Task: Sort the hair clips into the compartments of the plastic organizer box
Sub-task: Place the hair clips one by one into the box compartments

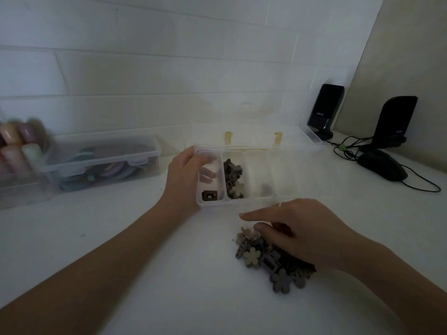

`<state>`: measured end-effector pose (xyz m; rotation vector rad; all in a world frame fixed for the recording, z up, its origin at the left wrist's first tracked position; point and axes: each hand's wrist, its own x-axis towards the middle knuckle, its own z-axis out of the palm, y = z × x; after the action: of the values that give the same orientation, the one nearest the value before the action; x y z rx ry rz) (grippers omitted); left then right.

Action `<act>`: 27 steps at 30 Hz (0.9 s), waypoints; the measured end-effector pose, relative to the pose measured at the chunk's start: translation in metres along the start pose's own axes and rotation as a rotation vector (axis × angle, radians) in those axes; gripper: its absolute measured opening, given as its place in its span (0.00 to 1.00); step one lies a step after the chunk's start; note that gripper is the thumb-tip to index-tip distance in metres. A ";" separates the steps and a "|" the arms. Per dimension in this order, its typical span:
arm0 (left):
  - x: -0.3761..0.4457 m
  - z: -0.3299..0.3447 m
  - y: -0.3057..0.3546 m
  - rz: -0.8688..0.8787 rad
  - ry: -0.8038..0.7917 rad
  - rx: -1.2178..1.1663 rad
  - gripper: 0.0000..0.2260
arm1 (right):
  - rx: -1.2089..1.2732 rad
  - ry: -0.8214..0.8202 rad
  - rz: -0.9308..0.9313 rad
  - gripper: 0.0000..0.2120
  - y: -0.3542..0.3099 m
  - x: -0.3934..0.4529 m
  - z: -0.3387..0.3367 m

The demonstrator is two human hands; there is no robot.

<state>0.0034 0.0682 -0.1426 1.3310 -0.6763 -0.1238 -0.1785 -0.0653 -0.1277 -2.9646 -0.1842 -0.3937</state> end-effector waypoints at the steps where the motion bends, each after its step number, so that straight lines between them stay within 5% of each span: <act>1: 0.000 0.000 0.000 -0.002 -0.002 -0.001 0.08 | -0.001 0.002 -0.012 0.16 0.000 -0.001 0.000; 7: -0.001 0.001 0.000 0.004 0.003 -0.001 0.16 | 0.068 -0.052 -0.040 0.15 -0.005 0.003 0.003; 14: -0.001 0.001 -0.001 -0.001 -0.002 -0.009 0.14 | 0.098 0.042 -0.020 0.06 -0.003 0.004 0.011; 24: -0.002 0.004 -0.002 0.026 -0.027 0.013 0.15 | 0.286 0.597 0.082 0.02 -0.014 0.015 0.002; 27: -0.002 0.003 -0.003 0.043 -0.039 0.016 0.13 | 0.194 0.572 0.171 0.02 -0.016 0.029 0.009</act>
<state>0.0015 0.0655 -0.1461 1.3315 -0.7399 -0.1107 -0.1504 -0.0450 -0.1265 -2.5273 0.0910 -1.0953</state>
